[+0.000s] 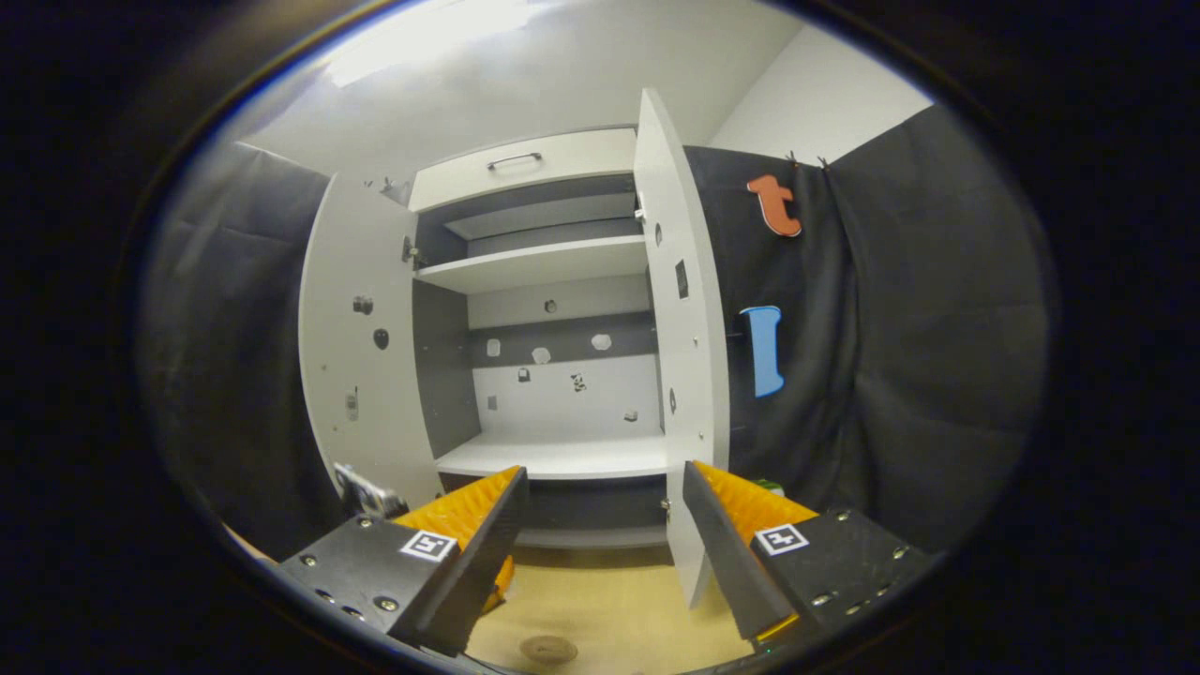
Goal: Grasp the bottle in the cabinet with the left hand and place it on the coaster, then close the right door with the right hand and the left door with the left hand.
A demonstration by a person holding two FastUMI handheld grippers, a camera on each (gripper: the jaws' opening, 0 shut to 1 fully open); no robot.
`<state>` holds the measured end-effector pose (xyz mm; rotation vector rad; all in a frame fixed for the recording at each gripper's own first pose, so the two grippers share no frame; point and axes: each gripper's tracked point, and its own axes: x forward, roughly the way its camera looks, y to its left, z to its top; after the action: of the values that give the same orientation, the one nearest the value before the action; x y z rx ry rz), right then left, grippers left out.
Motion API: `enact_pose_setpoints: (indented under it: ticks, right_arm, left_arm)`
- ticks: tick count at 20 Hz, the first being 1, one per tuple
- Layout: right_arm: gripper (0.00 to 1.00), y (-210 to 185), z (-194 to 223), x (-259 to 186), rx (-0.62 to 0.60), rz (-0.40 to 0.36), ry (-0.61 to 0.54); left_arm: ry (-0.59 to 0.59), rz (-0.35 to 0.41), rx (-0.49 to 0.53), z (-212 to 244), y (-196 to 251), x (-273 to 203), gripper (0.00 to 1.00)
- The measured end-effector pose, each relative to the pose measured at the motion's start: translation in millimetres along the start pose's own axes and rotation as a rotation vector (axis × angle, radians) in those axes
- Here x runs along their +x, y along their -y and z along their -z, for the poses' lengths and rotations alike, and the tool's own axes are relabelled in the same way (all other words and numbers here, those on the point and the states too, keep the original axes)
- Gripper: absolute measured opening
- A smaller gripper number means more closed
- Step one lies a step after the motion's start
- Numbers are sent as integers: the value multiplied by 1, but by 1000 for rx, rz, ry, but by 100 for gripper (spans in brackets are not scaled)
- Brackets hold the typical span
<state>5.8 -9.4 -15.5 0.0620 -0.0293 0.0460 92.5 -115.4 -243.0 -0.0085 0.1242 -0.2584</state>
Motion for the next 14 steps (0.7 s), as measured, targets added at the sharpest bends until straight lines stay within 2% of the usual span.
enact_pose_setpoints:
  ticks: [3,4,7,9,11,12,14]
  right_arm:
    - [100,14,3,1,8,23,-4]
    - [96,19,5,0,13,34,-8]
    - [100,33,18,-1,22,62,-39]
    - [96,41,28,-3,25,86,-63]
    - [100,47,42,-4,41,107,-97]
    - [96,48,47,-4,57,111,-107]
    - [100,46,55,-2,89,111,-123]
  left_arm:
    - [-38,68,-6,51,30,-8,81]
    - [-32,86,-10,66,37,-10,81]
    - [-66,155,45,113,59,-17,81]
    - [-70,190,90,131,67,-21,81]
    - [-72,209,125,141,66,-21,81]
    - [-78,216,119,146,66,-19,81]
    - [-130,232,100,164,67,-19,81]
